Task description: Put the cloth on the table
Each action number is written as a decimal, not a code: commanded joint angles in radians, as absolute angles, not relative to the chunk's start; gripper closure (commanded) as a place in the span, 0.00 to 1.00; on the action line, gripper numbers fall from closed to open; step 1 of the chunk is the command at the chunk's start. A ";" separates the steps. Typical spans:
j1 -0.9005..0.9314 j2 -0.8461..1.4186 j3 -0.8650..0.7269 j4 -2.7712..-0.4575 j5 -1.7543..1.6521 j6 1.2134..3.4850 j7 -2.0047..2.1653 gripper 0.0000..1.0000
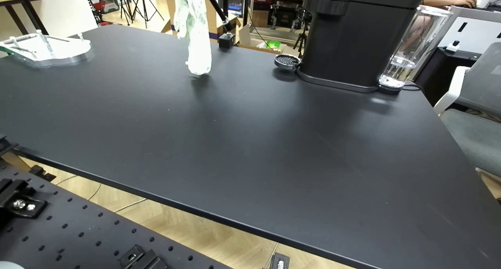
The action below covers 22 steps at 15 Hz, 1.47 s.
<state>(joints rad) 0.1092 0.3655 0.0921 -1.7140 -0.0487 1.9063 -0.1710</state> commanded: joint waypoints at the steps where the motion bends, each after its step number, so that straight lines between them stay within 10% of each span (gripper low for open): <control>1: 0.103 0.375 0.088 -1.674 -0.046 1.887 -0.138 0.99; 22: 0.145 0.104 0.139 -1.917 -0.049 1.849 -0.126 1.00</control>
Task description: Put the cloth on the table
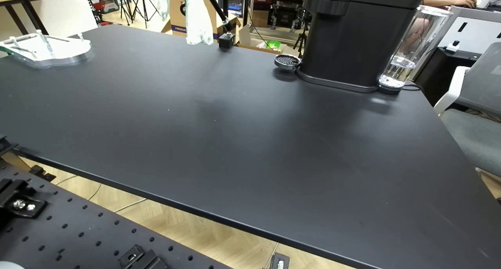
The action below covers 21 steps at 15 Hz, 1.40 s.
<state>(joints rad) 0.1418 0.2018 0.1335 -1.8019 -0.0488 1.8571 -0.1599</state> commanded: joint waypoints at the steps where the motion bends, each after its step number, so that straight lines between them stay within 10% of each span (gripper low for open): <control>1: 0.145 0.083 0.139 -1.953 -0.046 1.848 -0.118 1.00; 19: 0.072 0.066 0.069 -2.161 -0.059 1.973 -0.022 0.99; 20: 0.071 0.070 0.067 -2.159 -0.060 1.981 -0.020 0.73; 21: 0.069 0.073 0.065 -2.155 -0.050 1.980 -0.027 0.73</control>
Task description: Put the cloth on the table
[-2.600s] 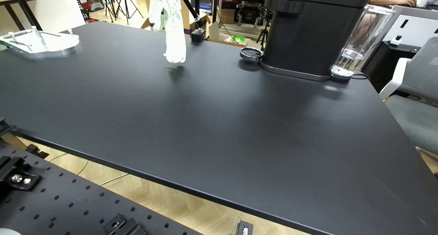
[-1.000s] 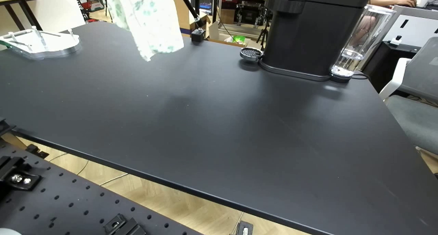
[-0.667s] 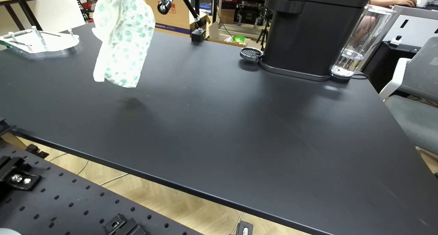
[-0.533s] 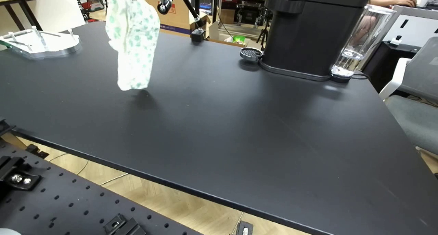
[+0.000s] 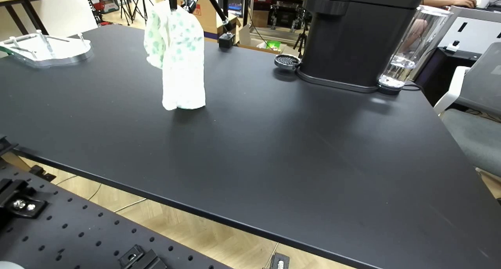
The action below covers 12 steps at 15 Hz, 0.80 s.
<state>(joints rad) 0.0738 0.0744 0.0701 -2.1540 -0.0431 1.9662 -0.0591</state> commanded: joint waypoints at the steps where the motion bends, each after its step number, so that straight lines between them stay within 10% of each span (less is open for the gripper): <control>1: 0.068 0.073 0.064 -2.156 -0.048 1.984 -0.027 0.67; 12: 0.089 -0.004 0.085 -2.201 -0.078 1.920 -0.010 0.00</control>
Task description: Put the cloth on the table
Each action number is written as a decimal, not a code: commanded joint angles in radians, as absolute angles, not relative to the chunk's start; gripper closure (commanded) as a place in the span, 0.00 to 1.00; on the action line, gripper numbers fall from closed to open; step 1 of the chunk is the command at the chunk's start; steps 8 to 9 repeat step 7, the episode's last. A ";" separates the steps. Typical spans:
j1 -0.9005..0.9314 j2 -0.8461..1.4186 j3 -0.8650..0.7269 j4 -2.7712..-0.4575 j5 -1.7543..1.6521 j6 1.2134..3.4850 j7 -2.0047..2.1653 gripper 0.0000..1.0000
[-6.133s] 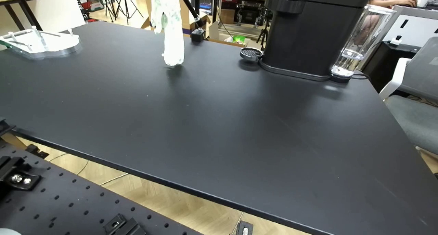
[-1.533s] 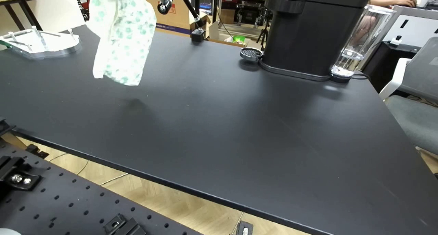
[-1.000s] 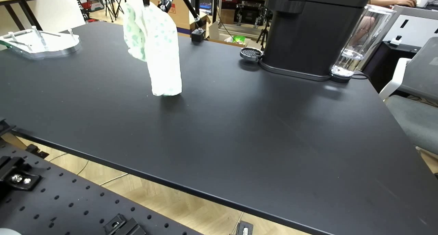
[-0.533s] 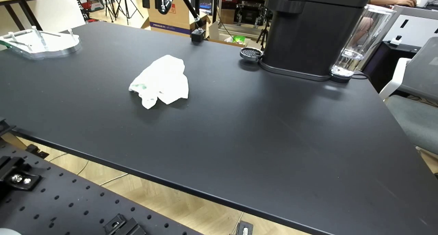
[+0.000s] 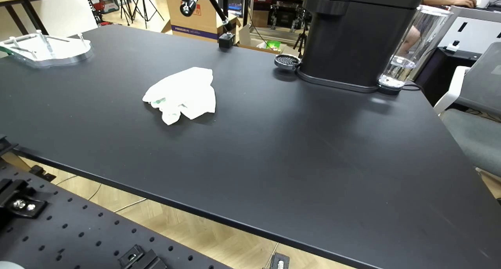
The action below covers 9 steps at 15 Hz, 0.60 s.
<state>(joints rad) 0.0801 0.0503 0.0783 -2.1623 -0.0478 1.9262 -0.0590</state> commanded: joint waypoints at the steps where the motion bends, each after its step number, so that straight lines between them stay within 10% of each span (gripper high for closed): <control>1: 0.091 -0.014 0.088 -2.211 -0.097 1.932 -0.003 0.00; 9: 0.096 -0.057 0.100 -2.242 -0.168 1.955 0.055 0.00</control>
